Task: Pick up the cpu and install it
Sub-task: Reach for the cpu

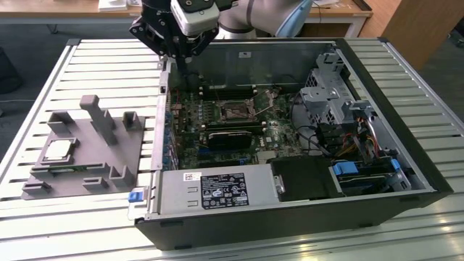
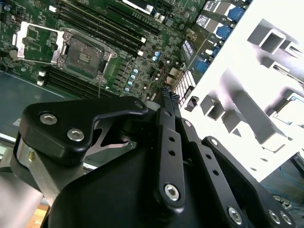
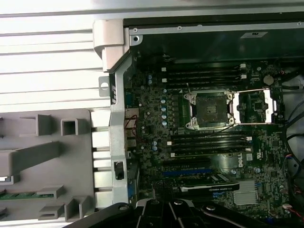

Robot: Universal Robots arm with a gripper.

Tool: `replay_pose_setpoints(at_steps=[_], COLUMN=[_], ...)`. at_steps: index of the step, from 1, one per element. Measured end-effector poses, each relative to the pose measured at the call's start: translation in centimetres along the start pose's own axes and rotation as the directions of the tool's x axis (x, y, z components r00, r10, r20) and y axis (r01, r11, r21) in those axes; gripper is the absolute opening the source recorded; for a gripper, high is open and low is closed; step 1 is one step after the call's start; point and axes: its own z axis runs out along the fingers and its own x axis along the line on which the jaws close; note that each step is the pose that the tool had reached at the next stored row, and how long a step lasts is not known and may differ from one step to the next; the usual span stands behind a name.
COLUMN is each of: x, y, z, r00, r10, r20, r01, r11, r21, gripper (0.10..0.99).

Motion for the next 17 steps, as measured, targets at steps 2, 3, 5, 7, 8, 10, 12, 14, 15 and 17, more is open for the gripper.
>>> replay_pose_setpoints(at_steps=[2,3,5,7,8,10,12,14,15,17], x=[0.06,0.08,0.14,0.19,0.22,0.27,0.33,0.38,0.39,0.44], y=[0.00,-0.01,-0.01,-0.02,-0.02,-0.02,-0.03,-0.03,-0.03,-0.04], z=[0.01,0.01,0.02,0.03,0.03,0.04,0.05,0.06,0.06,0.07], r00=[1.0000,1.0000,1.0000,1.0000,1.0000,1.0000,1.0000,1.0000,1.0000,1.0000], r10=[0.000,0.000,0.000,0.000,0.000,0.000,0.000,0.000,0.000,0.000], r20=[0.0000,0.0000,0.0000,0.0000,0.0000,0.0000,0.0000,0.0000,0.0000,0.0000], r01=[0.000,0.000,0.000,0.000,0.000,0.000,0.000,0.000,0.000,0.000], r11=[1.0000,1.0000,1.0000,1.0000,1.0000,1.0000,1.0000,1.0000,1.0000,1.0000], r21=[0.000,0.000,0.000,0.000,0.000,0.000,0.000,0.000,0.000,0.000], gripper=[0.106,0.106,0.106,0.106,0.106,0.106,0.106,0.106,0.106,0.106])
